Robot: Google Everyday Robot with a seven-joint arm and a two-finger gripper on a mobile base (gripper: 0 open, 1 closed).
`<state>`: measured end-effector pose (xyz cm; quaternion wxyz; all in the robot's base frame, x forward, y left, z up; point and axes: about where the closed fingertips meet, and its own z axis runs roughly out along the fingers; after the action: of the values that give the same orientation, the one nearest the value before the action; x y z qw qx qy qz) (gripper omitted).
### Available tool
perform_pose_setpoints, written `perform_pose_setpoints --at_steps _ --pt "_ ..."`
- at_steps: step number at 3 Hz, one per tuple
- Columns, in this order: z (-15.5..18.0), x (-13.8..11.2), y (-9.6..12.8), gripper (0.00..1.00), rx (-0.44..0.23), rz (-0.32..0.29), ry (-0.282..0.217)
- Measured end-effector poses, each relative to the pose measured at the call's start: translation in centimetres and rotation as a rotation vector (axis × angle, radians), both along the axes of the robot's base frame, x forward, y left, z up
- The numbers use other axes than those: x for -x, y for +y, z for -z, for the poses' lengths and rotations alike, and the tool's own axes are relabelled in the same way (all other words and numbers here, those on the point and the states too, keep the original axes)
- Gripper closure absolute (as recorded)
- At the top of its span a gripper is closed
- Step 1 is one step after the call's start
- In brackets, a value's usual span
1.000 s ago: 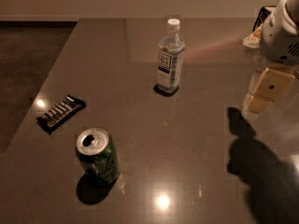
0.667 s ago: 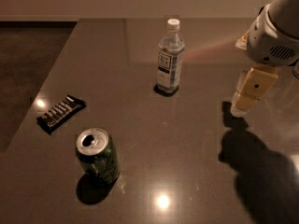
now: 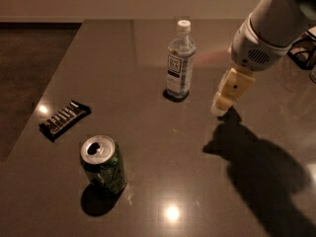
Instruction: Knock blue plastic bottle over
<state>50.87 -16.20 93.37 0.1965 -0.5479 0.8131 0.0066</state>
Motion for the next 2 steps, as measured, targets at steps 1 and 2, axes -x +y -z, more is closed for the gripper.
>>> perform_pose_setpoints --at_steps 1,2 --pt "0.1 -1.6 3.8 0.00 -0.082 -0.025 -0.006" --pt "-0.1 -3.1 7.5 0.00 -0.161 -0.046 -0.002"
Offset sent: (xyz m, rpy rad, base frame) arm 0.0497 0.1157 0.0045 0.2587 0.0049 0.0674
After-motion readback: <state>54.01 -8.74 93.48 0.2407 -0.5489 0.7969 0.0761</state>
